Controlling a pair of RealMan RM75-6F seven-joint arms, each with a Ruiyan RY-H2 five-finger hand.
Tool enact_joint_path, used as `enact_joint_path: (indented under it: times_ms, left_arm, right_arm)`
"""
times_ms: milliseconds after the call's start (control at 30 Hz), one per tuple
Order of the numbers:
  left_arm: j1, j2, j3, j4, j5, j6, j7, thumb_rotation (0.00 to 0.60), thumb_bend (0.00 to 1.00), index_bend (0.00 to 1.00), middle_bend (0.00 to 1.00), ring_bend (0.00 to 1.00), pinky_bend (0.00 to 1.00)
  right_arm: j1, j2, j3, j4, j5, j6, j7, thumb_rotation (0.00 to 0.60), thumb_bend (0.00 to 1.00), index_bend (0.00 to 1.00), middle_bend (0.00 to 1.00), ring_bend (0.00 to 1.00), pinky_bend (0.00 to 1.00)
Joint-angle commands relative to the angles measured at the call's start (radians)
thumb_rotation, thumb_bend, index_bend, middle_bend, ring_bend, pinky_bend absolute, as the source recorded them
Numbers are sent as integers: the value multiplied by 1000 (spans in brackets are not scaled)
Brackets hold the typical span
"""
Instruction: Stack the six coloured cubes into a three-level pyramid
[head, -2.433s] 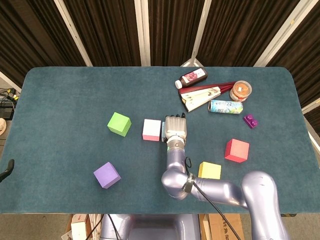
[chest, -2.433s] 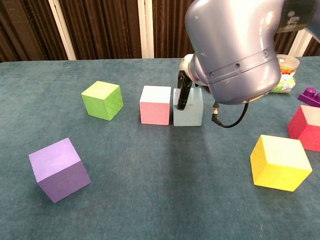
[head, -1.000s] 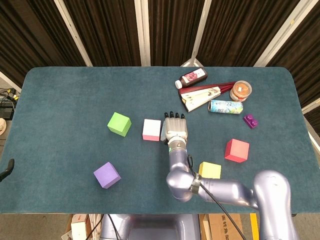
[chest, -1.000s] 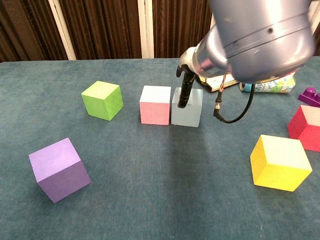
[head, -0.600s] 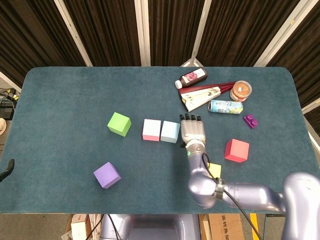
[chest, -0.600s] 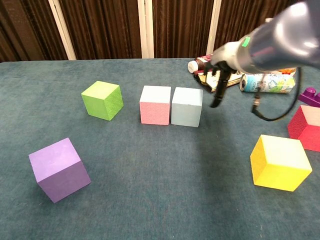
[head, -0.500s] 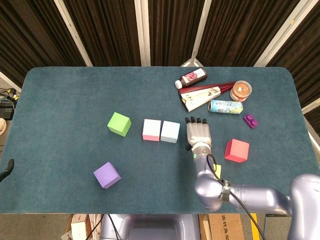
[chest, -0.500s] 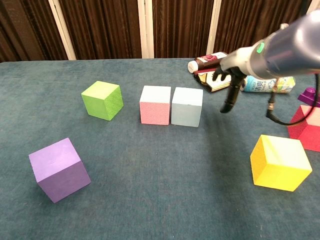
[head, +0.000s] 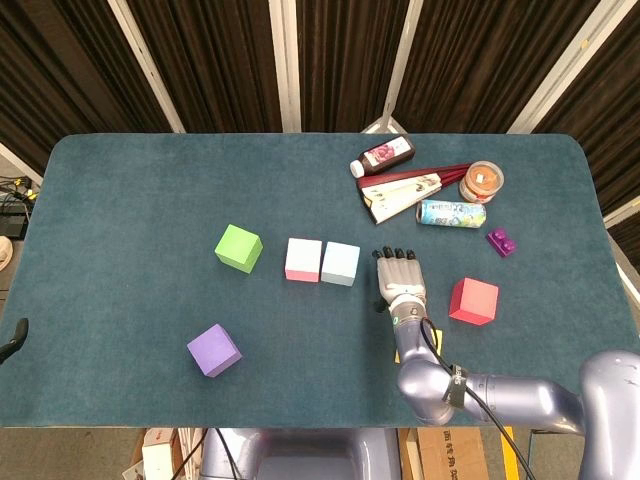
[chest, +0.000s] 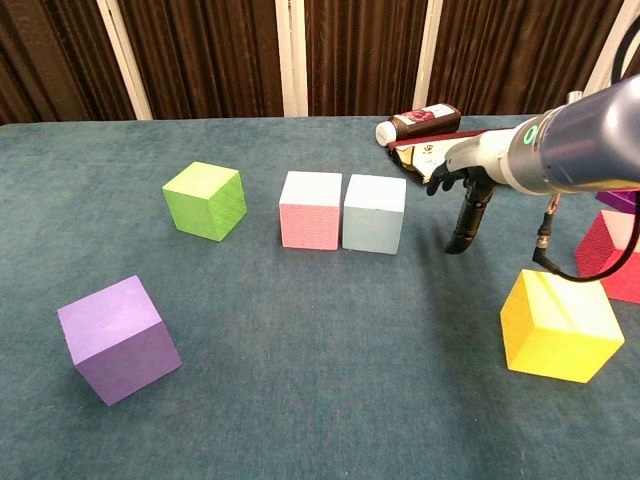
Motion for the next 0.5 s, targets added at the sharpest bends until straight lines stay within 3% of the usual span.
enact_joint_path:
  times_ms: [33, 500]
  left_arm:
    - [-1, 0, 0, 0, 1, 0, 0, 600, 380, 111, 0, 0, 0]
    - [1, -1, -3, 2, -1, 5, -4, 600, 380, 111, 0, 0, 0]
  right_arm:
    - [7, -5, -1, 8, 9, -14, 7, 600, 286, 144, 92, 15, 0]
    - [47, -40, -5, 64, 18, -39, 46, 600, 287, 155, 92, 15, 0]
